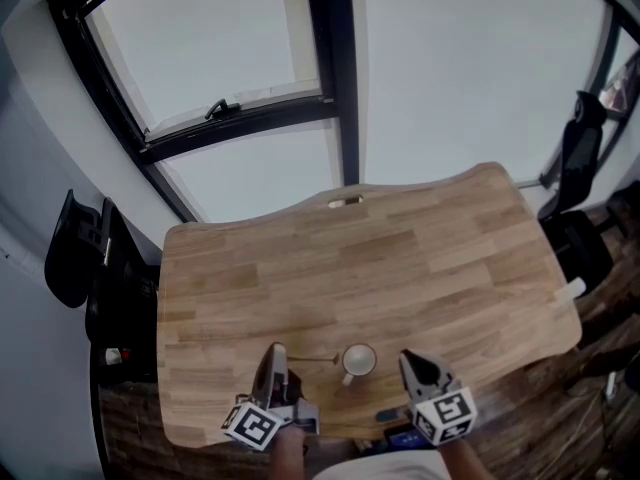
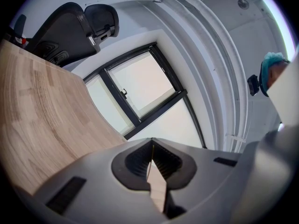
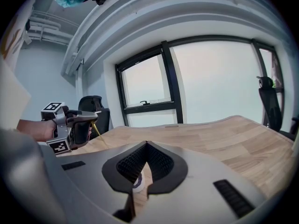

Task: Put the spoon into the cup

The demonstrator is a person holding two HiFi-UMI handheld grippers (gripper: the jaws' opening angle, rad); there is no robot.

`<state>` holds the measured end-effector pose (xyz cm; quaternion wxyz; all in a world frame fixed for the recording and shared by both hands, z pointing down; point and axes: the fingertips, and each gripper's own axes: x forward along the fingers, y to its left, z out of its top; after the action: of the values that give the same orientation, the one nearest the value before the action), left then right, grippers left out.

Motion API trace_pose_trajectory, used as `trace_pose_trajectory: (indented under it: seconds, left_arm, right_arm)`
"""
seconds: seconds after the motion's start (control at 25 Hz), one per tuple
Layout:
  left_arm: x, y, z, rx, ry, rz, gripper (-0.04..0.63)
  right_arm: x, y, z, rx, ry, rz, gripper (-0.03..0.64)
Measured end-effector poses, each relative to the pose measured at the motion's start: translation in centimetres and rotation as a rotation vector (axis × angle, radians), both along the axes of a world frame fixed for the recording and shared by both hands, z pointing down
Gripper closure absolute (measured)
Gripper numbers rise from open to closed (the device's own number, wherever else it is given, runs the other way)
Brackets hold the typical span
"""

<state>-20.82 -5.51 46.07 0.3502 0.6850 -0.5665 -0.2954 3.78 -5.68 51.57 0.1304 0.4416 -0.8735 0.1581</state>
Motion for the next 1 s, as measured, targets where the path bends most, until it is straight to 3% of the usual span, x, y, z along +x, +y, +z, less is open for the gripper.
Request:
trace_pose_trajectory:
  seconds: [0.44, 1.0]
  left_arm:
    - [0.8, -0.6, 0.8, -0.023, 0.03, 0.002, 0.597]
    - [1.3, -1.0, 2.7, -0.083, 0.001, 0.008, 0.597]
  right_arm:
    - [0.8, -0.1, 0.9, -0.025, -0.005, 0.003, 0.62]
    - [2.1, -0.4, 1.8, -0.044, -0.003, 0.022, 0.62]
